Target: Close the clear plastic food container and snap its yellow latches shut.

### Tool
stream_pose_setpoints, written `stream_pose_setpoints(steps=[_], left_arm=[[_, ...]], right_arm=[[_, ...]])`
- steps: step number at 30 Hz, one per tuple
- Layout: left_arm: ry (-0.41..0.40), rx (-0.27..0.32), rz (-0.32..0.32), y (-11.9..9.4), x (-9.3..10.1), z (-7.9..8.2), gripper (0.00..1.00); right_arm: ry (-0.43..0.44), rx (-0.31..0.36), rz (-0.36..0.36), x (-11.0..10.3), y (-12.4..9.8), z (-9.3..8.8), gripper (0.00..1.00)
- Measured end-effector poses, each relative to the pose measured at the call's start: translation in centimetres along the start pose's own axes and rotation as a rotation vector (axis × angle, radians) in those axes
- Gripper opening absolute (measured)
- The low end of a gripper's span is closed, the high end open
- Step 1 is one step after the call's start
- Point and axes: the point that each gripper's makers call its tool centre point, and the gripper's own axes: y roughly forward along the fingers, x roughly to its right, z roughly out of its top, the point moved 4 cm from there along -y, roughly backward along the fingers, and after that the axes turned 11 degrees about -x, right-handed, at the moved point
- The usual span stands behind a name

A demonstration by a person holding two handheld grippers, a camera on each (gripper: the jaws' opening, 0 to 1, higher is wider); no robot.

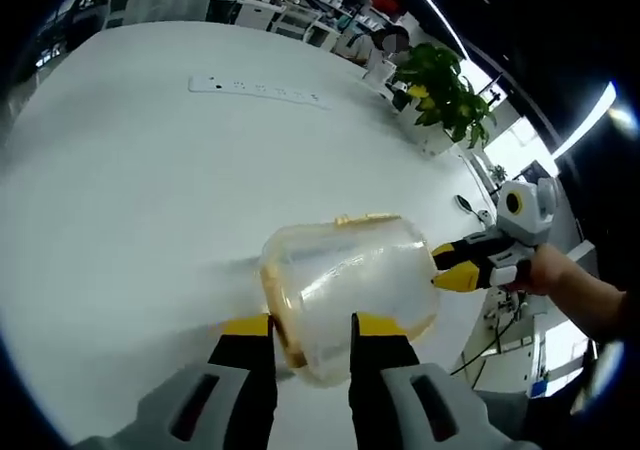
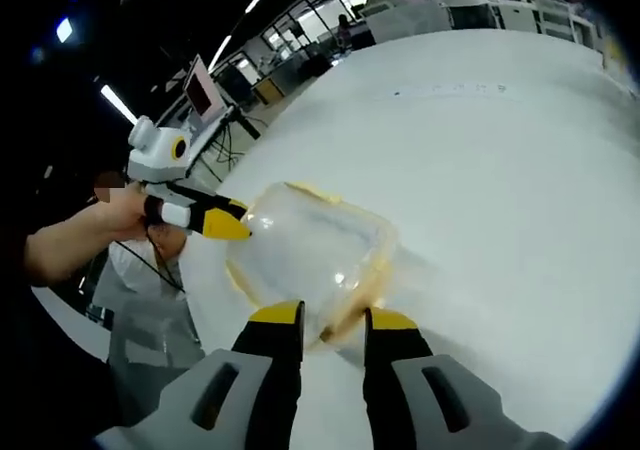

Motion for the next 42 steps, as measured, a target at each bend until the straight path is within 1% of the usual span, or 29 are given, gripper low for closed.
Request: stream_pose_setpoints(steps=[2,4,8,13,17,19,20,21,23,24,27,28,29,31,34,36,38,40,41,42], left_arm=[[-0.011,0.016,0.017,0.3,0.3,0.1,0.21],[-0.026,0.040,0.036,0.2,0.1,0.0,0.22],[-0.055,0.052,0.047,0.0,0.3,-0.9,0.23],[-0.080,0.051,0.053,0.0,0.3,-1.2,0.23],[-0.072,0.047,0.047,0.0,0.2,-1.2,0.24],[-0.024,0.055,0.061,0.0,0.3,-1.0,0.25],[-0.003,0.061,0.070,-0.1,0.3,-0.9,0.26],[0.060,0.075,0.092,-0.2,0.3,-0.7,0.26],[0.152,0.090,0.129,-0.4,0.5,-0.5,0.27],[0.181,0.092,0.147,-0.4,0.6,-0.4,0.28],[0.316,0.099,0.233,-0.7,0.9,0.1,0.30],[0.366,0.108,0.268,-0.8,1.2,0.2,0.31],[0.388,0.105,0.284,-0.9,1.4,0.2,0.31],[0.399,0.104,0.295,-0.9,1.5,0.2,0.32],[0.408,0.102,0.294,-0.9,1.4,0.3,0.33],[0.420,0.094,0.290,-0.9,1.4,0.4,0.33],[0.457,0.080,0.285,-0.9,1.4,0.5,0.34],[0.514,0.060,0.278,-0.9,1.6,0.6,0.36],[0.555,0.056,0.284,-1.0,1.7,0.7,0.37],[0.578,0.057,0.282,-1.0,1.8,0.8,0.38]], right_arm=[[-0.012,-0.025,-0.002,0.0,0.0,0.1,0.20],[-0.019,-0.055,-0.002,0.2,0.1,0.3,0.20],[-0.046,-0.098,0.011,0.4,0.1,0.4,0.21],[-0.056,-0.104,0.015,0.5,0.2,0.1,0.21],[-0.048,-0.091,0.013,0.4,0.2,0.0,0.21],[-0.052,-0.088,0.001,0.3,0.2,0.1,0.22],[-0.084,-0.092,-0.025,0.3,0.1,0.2,0.22],[-0.147,-0.103,-0.066,0.2,0.0,0.4,0.23],[-0.217,-0.123,-0.115,-0.1,0.0,0.6,0.23],[-0.253,-0.137,-0.142,-0.2,-0.1,0.7,0.24],[-0.331,-0.155,-0.185,-0.4,-0.1,0.9,0.26],[-0.378,-0.159,-0.205,-0.5,-0.1,1.0,0.26],[-0.384,-0.159,-0.208,-0.5,-0.1,1.0,0.27],[-0.386,-0.160,-0.203,-0.5,-0.1,1.0,0.27],[-0.397,-0.150,-0.194,-0.3,-0.2,1.0,0.29],[-0.434,-0.137,-0.202,-0.2,-0.2,1.1,0.31],[-0.450,-0.135,-0.198,-0.3,-0.2,1.1,0.31],[-0.497,-0.145,-0.210,0.0,-0.3,1.3,0.34],[-0.521,-0.150,-0.216,0.1,-0.4,1.4,0.35],[-0.533,-0.150,-0.216,0.1,-0.5,1.5,0.37]])
